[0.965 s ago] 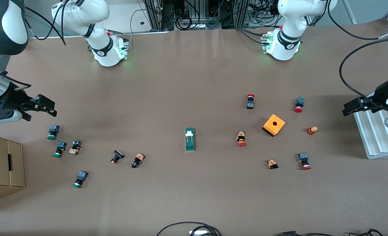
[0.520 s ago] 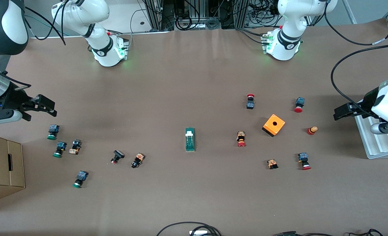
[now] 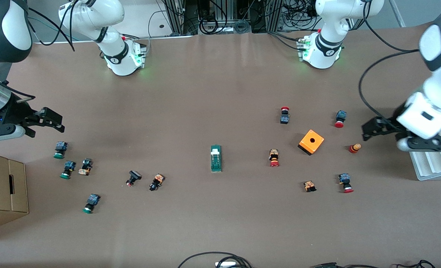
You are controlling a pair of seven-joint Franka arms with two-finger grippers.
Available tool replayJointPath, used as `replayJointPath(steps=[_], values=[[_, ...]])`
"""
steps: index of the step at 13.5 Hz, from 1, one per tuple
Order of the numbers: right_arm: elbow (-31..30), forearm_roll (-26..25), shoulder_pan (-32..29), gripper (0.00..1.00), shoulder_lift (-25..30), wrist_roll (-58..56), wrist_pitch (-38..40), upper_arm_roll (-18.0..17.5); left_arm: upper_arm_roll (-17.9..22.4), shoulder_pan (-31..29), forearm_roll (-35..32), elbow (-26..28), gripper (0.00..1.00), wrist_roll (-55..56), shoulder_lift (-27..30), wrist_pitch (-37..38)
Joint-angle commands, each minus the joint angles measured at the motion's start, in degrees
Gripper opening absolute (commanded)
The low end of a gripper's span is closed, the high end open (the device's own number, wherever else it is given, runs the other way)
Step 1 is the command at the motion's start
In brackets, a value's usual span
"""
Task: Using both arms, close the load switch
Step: 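Move the left gripper over the green load switch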
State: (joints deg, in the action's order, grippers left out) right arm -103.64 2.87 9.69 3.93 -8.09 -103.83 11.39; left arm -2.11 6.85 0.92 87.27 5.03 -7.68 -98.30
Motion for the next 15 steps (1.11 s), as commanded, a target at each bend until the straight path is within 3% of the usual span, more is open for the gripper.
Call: replayJointPath(steps=[1, 7, 9, 15], values=[[0.7, -1.7, 0.2, 1.00, -0.1, 0.9, 0.6, 0.1, -3.0, 0.7, -0.6, -0.2, 1.00, 0.6, 0.6, -1.5], [0.7, -1.7, 0.2, 1.00, -0.1, 0.9, 0.6, 0.1, -8.1, 0.8, 0.1, 0.2, 1.00, 1.5, 0.6, -6.3], [0.7, -1.7, 0.2, 1.00, -0.2, 0.9, 0.6, 0.1, -10.8, 1.2, -0.2, 0.1, 1.00, 8.5, 0.7, -8.7], [0.7, -1.7, 0.2, 1.00, -0.2, 0.9, 0.6, 0.1, -13.4, 9.2, -10.2, 0.5, 1.00, 31.0, 0.2, -15.9]])
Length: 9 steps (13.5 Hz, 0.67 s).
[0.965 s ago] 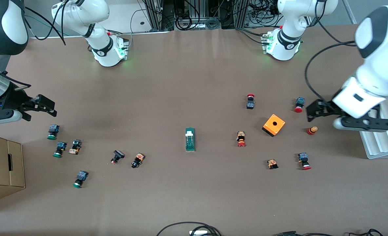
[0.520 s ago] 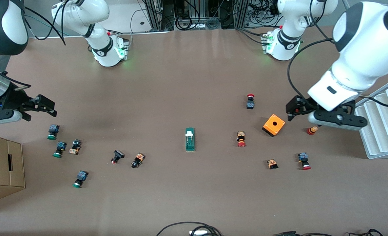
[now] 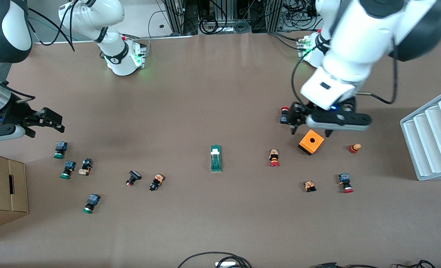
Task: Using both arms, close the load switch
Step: 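Move the left gripper over the green load switch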
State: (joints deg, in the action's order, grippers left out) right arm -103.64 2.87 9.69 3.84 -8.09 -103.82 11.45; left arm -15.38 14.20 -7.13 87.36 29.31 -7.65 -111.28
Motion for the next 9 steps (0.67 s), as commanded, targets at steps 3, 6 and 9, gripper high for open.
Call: replayJointPath(steps=[3, 6, 9], values=[[0.7, -1.7, 0.2, 1.00, -0.1, 0.9, 0.6, 0.1, -3.1, 3.3, -5.9, 2.0, 1.00, 16.4, 0.0, -7.4], [0.7, -1.7, 0.2, 1.00, -0.1, 0.9, 0.8, 0.1, -4.0, 8.0, -14.8, 3.9, 1.00, 31.1, -0.6, -10.4], [0.7, -1.7, 0.2, 1.00, -0.1, 0.9, 0.7, 0.1, -6.3, 10.4, -21.4, 5.4, 1.00, 41.0, -1.8, -11.3]])
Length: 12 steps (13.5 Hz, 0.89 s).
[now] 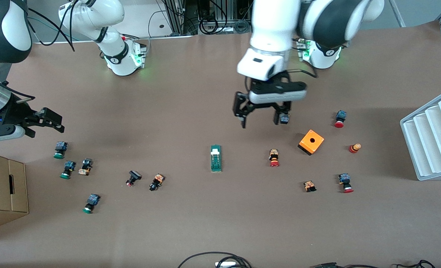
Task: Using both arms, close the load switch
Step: 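Move the left gripper over the green load switch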
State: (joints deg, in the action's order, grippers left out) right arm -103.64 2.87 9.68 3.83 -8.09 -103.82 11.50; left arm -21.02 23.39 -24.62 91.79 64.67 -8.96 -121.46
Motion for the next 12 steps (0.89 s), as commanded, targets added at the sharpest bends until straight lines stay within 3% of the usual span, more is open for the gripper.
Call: replayJointPath(steps=[1, 8, 12], values=[[0.7, -1.7, 0.2, 1.00, -0.1, 0.9, 0.8, 0.1, -1.3, 2.6, -7.2, 1.5, 1.00, 8.7, -1.0, -1.1], [0.7, -1.7, 0.2, 1.00, -0.1, 0.9, 0.9, 0.1, -7.0, 5.4, -26.1, 6.8, 1.00, 29.6, -5.5, -1.2], [0.7, -1.7, 0.2, 1.00, -0.1, 0.9, 0.9, 0.1, -7.3, 9.4, -39.2, 7.2, 1.00, 42.8, -11.0, -0.6]])
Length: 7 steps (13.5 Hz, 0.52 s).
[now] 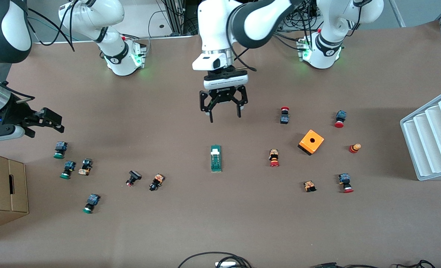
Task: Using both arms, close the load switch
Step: 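Lower the left gripper and grip the green switch base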
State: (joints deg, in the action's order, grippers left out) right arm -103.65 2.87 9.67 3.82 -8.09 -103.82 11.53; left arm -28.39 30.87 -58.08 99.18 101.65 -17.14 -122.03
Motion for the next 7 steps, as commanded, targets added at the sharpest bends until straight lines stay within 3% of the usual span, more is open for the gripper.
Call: replayJointPath(steps=[1, 7], values=[[0.7, -1.7, 0.1, 1.00, 0.0, 0.9, 0.9, 0.1, 0.1, 2.8, -8.9, -0.2, 1.00, 9.4, -4.5, 0.2], [0.7, -1.7, 0.0, 1.00, 0.0, 0.9, 0.9, 0.1, 0.6, 7.3, -24.7, -0.7, 1.00, 26.6, -13.9, 5.5]])
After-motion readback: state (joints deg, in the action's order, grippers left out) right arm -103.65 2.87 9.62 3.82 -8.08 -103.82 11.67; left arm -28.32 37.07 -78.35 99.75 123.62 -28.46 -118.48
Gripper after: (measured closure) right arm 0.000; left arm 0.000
